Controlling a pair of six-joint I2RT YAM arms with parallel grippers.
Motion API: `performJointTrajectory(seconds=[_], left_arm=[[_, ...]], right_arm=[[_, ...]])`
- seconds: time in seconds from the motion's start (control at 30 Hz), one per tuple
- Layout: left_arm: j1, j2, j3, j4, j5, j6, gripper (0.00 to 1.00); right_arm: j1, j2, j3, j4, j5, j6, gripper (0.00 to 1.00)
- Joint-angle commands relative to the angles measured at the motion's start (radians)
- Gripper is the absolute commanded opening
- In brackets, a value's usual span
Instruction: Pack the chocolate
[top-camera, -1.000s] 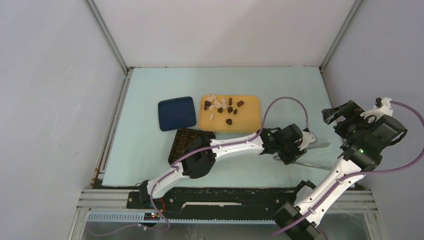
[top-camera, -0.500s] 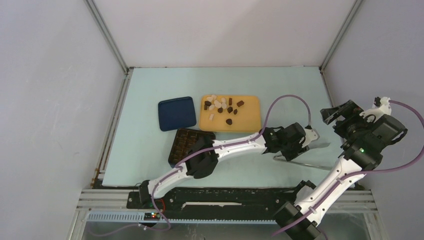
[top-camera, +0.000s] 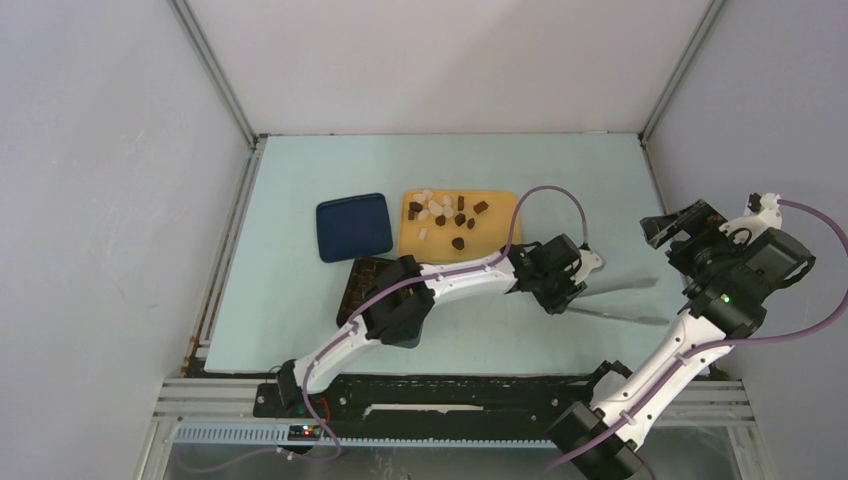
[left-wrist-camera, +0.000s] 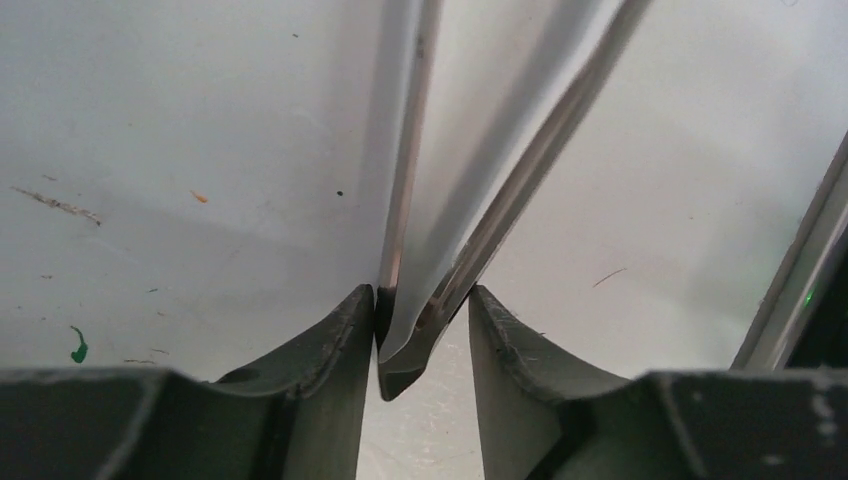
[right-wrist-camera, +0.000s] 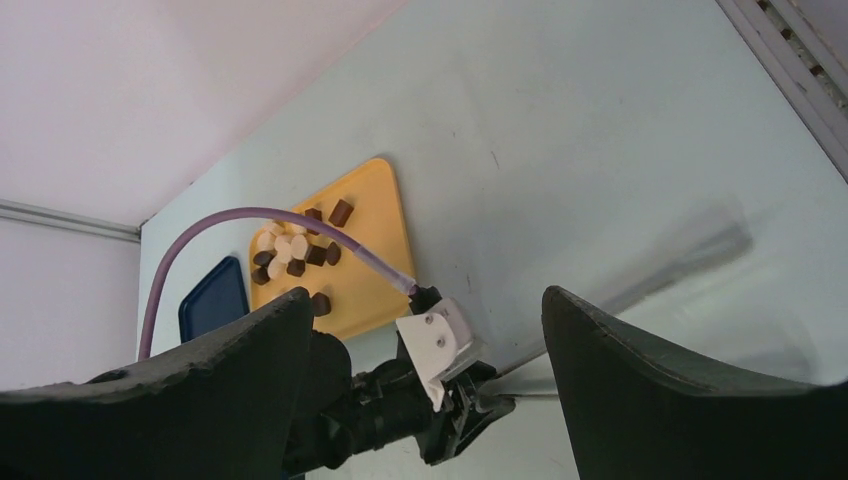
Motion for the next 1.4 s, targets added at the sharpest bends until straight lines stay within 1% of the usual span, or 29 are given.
performJointTrajectory(seconds=[0.0,0.1,0.23,0.33,0.4,0.47,0.6,0.7,0.8,0.87,0.93,1.0,1.07,1.23,1.37], left_arm=[[-0.001,-0.031,-0.015,-0.010,0.064,-0.023,0.40],[0.002,-0.117,-0.130,0.014,0.074,-0.012,0.35],[0.029,-0.303,-0.392,0.108,0.062,-0.010,0.32],[0.074,-0.437,-0.552,0.200,0.067,-0.083,0.27],[0.107,-0.506,-0.630,0.261,0.068,-0.147,0.21],[0.129,-0.536,-0.662,0.280,0.082,-0.191,0.19],[0.134,-0.509,-0.664,0.251,0.131,-0.237,0.20],[0.132,-0.472,-0.685,0.291,0.187,-0.302,0.20],[0.125,-0.440,-0.662,0.299,0.223,-0.297,0.22],[0.123,-0.425,-0.654,0.338,0.252,-0.297,0.24],[0.115,-0.394,-0.616,0.355,0.297,-0.293,0.24],[0.097,-0.340,-0.542,0.308,0.317,-0.271,0.28],[0.076,-0.299,-0.466,0.249,0.314,-0.249,0.30],[0.064,-0.242,-0.373,0.221,0.299,-0.256,0.32],[0.064,-0.229,-0.358,0.218,0.292,-0.266,0.33]], right_arm=[[-0.007,-0.011,0.001,0.020,-0.016,0.013,0.87],[-0.007,-0.014,0.001,0.011,-0.006,0.000,0.87],[-0.003,0.006,-0.006,0.001,-0.007,-0.010,0.87],[0.026,0.021,-0.027,0.011,0.009,-0.016,0.86],[0.074,0.030,-0.038,0.007,0.082,-0.026,0.85],[0.143,0.038,-0.051,0.002,0.152,-0.032,0.85],[0.242,0.055,-0.087,-0.017,0.253,-0.042,0.85],[0.269,0.111,-0.114,-0.044,0.244,-0.025,0.85],[0.304,0.193,-0.129,-0.057,0.233,-0.004,0.83],[0.356,0.250,-0.130,-0.050,0.255,0.001,0.82],[0.415,0.291,-0.130,-0.034,0.285,0.005,0.82],[0.467,0.332,-0.130,-0.018,0.302,0.009,0.82],[0.498,0.371,-0.130,-0.016,0.307,0.013,0.82],[0.507,0.417,-0.134,-0.054,0.356,-0.002,0.85],[0.494,0.403,-0.148,-0.068,0.392,0.005,0.87]])
